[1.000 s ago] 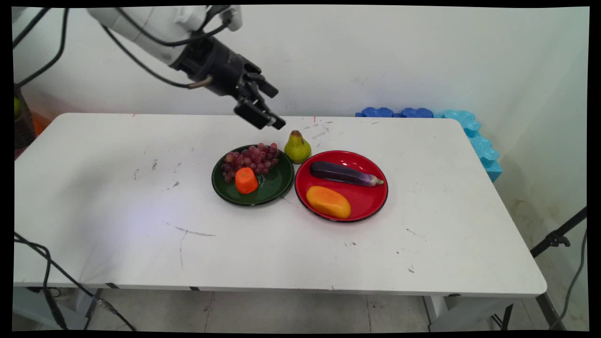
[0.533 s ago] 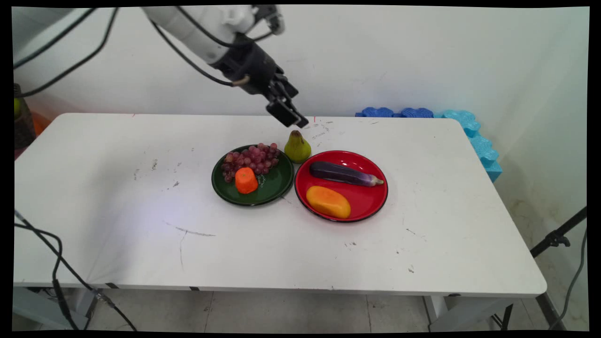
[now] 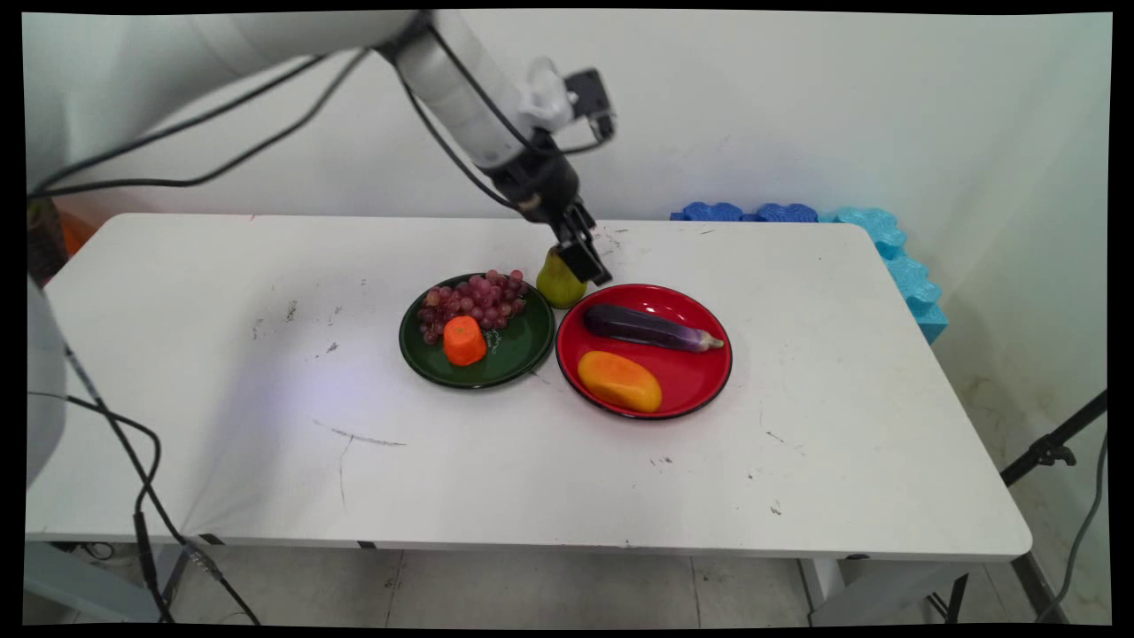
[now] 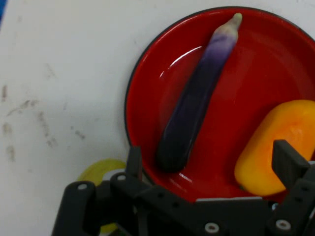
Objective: Pick up the eggplant from the red plate
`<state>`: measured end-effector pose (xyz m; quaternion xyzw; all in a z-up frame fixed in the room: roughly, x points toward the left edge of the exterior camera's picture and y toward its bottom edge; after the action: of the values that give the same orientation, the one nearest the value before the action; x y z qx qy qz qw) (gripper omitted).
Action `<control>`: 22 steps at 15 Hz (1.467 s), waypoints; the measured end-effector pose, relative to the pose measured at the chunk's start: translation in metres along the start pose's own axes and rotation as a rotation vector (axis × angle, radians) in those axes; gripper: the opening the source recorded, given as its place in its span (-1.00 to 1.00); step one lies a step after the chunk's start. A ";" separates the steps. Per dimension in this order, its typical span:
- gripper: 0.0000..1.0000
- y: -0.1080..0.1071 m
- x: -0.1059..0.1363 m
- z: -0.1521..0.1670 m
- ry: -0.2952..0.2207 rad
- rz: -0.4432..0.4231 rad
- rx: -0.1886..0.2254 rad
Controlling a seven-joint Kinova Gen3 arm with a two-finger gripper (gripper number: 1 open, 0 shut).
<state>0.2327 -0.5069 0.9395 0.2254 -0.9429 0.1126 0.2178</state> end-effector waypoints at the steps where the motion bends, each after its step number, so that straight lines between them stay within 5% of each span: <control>1: 1.00 -0.002 0.004 0.012 -0.010 0.010 -0.009; 9: 1.00 -0.014 0.024 0.106 -0.051 0.097 -0.081; 18: 1.00 -0.016 0.026 0.157 -0.059 0.172 -0.121; 19: -1.00 -0.016 0.026 0.160 -0.057 0.179 -0.122; 22: -1.00 -0.019 0.030 0.166 -0.052 0.200 -0.119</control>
<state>0.1580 -0.5861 0.8091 0.1198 -0.9710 0.0718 0.1939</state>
